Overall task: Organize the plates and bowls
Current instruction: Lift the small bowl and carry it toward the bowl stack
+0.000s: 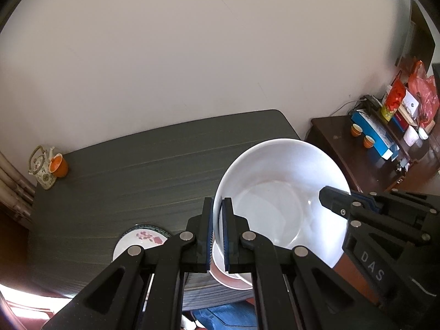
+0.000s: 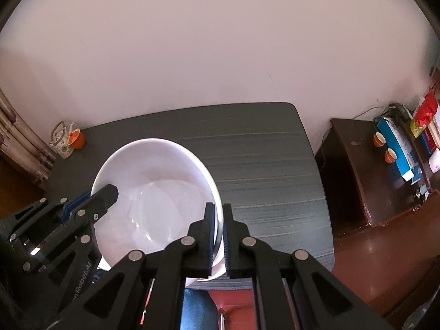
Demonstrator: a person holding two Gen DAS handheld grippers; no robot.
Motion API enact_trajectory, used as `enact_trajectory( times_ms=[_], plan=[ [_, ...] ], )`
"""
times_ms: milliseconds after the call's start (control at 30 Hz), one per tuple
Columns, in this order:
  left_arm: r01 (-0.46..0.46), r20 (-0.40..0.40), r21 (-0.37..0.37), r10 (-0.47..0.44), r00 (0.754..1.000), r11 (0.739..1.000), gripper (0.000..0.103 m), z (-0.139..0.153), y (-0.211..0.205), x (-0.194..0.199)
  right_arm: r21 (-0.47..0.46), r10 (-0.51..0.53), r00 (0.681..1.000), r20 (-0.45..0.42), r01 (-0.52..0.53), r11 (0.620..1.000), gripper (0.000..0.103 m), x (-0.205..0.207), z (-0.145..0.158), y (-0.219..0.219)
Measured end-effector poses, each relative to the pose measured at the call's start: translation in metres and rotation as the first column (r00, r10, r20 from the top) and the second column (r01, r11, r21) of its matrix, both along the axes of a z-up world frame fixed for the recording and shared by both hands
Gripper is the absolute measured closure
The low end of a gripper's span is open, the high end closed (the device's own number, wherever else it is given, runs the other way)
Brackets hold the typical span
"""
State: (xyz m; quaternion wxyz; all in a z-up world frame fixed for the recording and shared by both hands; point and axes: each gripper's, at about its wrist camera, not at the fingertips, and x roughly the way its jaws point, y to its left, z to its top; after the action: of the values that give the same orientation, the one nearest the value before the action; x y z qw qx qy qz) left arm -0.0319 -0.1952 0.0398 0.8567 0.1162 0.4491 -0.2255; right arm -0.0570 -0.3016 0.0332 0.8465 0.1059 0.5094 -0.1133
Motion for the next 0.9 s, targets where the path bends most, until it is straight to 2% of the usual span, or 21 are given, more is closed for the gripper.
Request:
enact_trajectory(
  times_ms=[633,900],
  plan=[
    [0.007,-0.045,0.023,-0.006,0.999,1.000,0.099,-0.033,-0.007,-0.001,0.024,-0.004,0.999,-0.041,0.005,1.000,0.097,-0.005,-0.040,-0.010],
    [0.014,-0.096,0.048,-0.010,0.995,0.999,0.099,-0.069,-0.007,0.006,0.047,0.001,0.996,-0.090,0.004,0.999,0.097,0.000,-0.078,-0.012]
  ],
)
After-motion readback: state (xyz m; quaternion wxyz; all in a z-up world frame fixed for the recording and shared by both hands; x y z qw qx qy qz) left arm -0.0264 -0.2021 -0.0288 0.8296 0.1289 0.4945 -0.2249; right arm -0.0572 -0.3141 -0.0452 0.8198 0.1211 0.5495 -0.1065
